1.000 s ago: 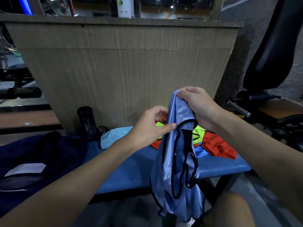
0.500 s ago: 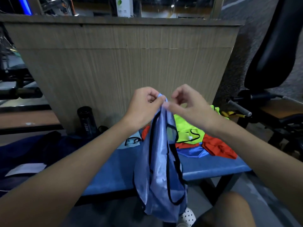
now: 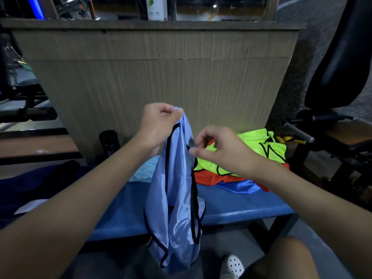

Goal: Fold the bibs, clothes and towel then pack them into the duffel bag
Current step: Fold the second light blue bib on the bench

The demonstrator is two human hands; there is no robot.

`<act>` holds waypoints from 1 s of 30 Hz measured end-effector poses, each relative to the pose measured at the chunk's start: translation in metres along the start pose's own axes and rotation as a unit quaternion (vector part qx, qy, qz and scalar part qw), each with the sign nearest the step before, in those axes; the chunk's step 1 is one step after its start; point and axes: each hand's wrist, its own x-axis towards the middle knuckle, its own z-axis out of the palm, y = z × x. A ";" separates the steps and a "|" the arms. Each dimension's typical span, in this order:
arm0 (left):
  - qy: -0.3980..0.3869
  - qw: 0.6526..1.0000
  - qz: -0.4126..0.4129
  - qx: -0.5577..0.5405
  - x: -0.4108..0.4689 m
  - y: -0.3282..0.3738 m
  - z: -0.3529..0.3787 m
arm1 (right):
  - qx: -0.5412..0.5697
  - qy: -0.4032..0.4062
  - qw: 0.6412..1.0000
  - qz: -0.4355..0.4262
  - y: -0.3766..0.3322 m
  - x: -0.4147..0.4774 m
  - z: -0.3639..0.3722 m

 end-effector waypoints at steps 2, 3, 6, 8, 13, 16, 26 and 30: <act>0.016 1.000 -0.003 -0.001 0.003 0.002 -0.004 | -0.043 -0.054 0.998 0.000 0.002 -0.005 0.009; 0.021 1.000 -0.004 -0.002 0.004 0.003 -0.006 | -0.055 -0.065 0.996 -0.001 0.004 -0.007 0.014; 0.024 1.000 -0.005 0.001 0.006 0.004 -0.010 | -0.043 -0.067 0.997 -0.013 0.003 -0.007 0.023; 0.028 1.000 -0.008 -0.001 0.007 0.003 -0.011 | -0.046 -0.064 0.997 -0.023 0.003 -0.007 0.027; 0.037 0.999 -0.025 -0.021 0.011 -0.002 -0.017 | -0.043 -0.057 0.996 -0.048 0.002 -0.005 0.033; 0.045 0.998 -0.039 -0.031 0.013 -0.005 -0.020 | 0.042 -0.064 0.997 -0.004 -0.001 -0.007 0.034; 0.045 0.998 -0.044 -0.012 0.015 -0.006 -0.026 | 0.001 -0.029 0.999 -0.016 -0.001 -0.008 0.038; 0.018 0.998 -0.049 0.039 0.009 -0.015 -0.030 | -0.037 0.023 0.999 -0.018 -0.006 -0.003 0.024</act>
